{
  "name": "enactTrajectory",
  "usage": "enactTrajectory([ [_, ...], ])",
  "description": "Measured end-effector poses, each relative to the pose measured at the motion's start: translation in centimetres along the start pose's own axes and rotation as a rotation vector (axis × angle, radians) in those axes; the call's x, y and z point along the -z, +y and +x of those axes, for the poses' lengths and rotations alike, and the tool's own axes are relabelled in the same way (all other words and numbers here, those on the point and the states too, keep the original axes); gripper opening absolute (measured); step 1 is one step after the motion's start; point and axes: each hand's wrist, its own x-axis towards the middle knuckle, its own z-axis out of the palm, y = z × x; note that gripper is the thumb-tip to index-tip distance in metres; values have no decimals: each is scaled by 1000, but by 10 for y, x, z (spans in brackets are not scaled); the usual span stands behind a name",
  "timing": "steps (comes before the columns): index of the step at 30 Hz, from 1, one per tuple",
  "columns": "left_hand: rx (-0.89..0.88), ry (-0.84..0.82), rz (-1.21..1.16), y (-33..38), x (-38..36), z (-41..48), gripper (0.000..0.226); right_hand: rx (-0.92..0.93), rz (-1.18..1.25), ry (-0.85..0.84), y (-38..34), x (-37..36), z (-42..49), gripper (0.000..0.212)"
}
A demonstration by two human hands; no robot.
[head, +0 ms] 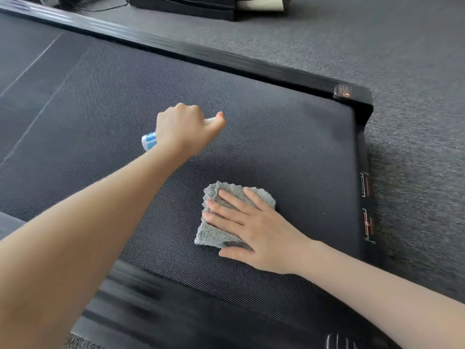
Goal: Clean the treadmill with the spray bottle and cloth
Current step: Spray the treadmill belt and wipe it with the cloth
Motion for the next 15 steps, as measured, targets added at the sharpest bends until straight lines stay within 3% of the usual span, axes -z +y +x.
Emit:
enactTrajectory([
  [5, -18, 22, -54, -2, 4, 5, 71, 39, 55, -43, 18, 2, 28, 57],
  [9, -13, 23, -63, -1, 10, 8, 72, -34, 13, -87, 60, 11, 64, 57],
  [12, 11, 23, -58, -8, 12, 6, 72, -270, 1, -32, 124, 21, 81, 56],
  [15, 22, 14, -44, -19, 15, 1, 72, -671, -31, 32, 195, 39, 65, 54],
])
